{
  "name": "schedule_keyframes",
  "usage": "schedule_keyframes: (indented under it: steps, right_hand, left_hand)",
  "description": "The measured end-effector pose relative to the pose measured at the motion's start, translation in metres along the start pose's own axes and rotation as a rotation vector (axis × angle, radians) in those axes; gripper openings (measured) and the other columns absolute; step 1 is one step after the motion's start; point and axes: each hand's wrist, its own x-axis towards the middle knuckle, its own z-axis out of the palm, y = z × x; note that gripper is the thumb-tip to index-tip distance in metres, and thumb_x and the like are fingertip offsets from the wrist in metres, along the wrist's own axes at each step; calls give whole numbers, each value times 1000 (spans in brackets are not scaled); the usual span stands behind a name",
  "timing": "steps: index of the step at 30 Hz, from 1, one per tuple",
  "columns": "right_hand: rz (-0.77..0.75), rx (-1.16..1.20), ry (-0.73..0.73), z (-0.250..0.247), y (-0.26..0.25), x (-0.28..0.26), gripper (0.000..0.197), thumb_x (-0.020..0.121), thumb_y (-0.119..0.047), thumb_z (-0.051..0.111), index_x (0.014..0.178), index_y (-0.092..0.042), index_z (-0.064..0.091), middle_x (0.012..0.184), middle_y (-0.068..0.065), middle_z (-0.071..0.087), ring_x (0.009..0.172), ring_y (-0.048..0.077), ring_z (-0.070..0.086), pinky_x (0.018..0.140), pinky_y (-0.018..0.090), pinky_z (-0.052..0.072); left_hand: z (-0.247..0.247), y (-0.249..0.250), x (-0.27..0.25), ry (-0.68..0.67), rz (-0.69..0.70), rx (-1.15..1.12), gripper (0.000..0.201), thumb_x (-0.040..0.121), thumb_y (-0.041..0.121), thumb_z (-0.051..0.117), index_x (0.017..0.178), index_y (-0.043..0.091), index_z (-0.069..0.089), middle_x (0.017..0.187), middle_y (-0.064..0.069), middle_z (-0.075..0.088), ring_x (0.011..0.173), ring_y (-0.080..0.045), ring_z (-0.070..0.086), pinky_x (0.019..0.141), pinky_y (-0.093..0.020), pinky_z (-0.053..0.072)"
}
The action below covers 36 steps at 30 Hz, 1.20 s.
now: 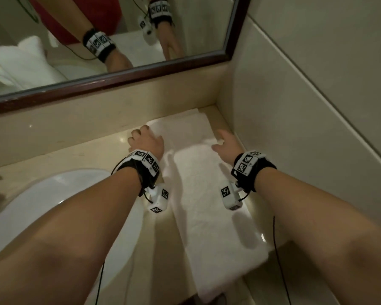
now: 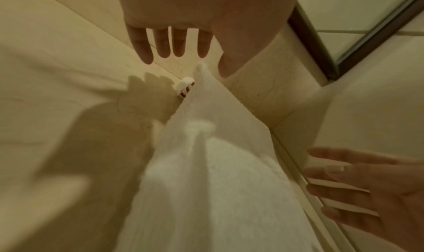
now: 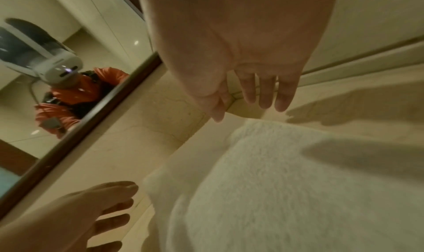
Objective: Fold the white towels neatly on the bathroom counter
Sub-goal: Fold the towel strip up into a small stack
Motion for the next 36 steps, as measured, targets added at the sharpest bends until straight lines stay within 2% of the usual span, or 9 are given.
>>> schedule_keyframes:
  steps: [3,7,13,20,24,29,32,34,36]
  right_hand:
    - [-16,-8,-26,-7,6,-31,57,93,-19,57,146,-18,36,149,10,37,133,30,41,106,39,39]
    - [-40,12,-56,-17,21,-80,52,94,-16,56,143,-18,40,147,11,40,134,28,41,104,36,38]
    - [-63,32,-56,-31,49,-156,50,93,-14,59,140,-17,44,142,12,46,128,25,47,93,26,38]
    - [-66,30,-86,-26,91,-221,49,89,-13,59,137,-14,47,134,14,52,121,26,52,91,26,40]
    - [-18,14,-88,-17,120,-242,43,88,-13,59,130,-13,52,125,12,58,115,26,54,85,23,36]
    - [83,39,-41,-8,150,-255,33,87,-13,60,119,-10,57,118,10,60,111,28,56,86,24,40]
    - [135,-4,-36,-2,168,-259,24,85,-10,59,108,-5,64,109,13,64,105,28,59,82,24,41]
    - [180,0,-27,1,175,-262,14,86,-6,56,94,-2,66,94,15,63,94,26,60,74,24,40]
    - [246,-8,-18,5,185,-267,17,89,-6,53,92,3,67,95,18,64,94,29,61,72,26,41]
  left_hand:
    - [-4,-4,-40,15,24,-18,47,88,29,56,134,23,45,139,-13,37,123,-35,37,101,-43,35]
    - [-5,-11,-99,-77,60,39,45,88,26,55,133,25,48,140,-11,36,125,-35,37,102,-42,36]
    - [4,-18,-186,-126,83,69,36,86,25,56,122,26,57,134,-11,42,121,-33,41,99,-37,39]
    - [16,-29,-272,-205,78,-11,23,83,20,58,105,20,64,115,-10,61,101,-29,60,82,-31,49]
    - [23,-41,-311,-252,33,-64,18,86,16,58,101,13,67,106,-8,68,97,-28,63,77,-27,47]
    - [32,-57,-344,-333,-66,-109,25,89,21,52,90,3,69,87,-15,72,79,-33,70,73,-42,60]
    - [36,-66,-357,-422,-122,-102,24,87,20,55,85,3,72,80,-11,74,71,-28,72,68,-35,61]
    - [38,-70,-363,-486,-127,-49,23,83,18,57,83,3,74,78,-10,74,74,-27,71,71,-34,60]
    - [41,-73,-370,-531,-149,-23,22,83,19,59,83,1,72,85,-12,73,83,-30,71,77,-37,59]
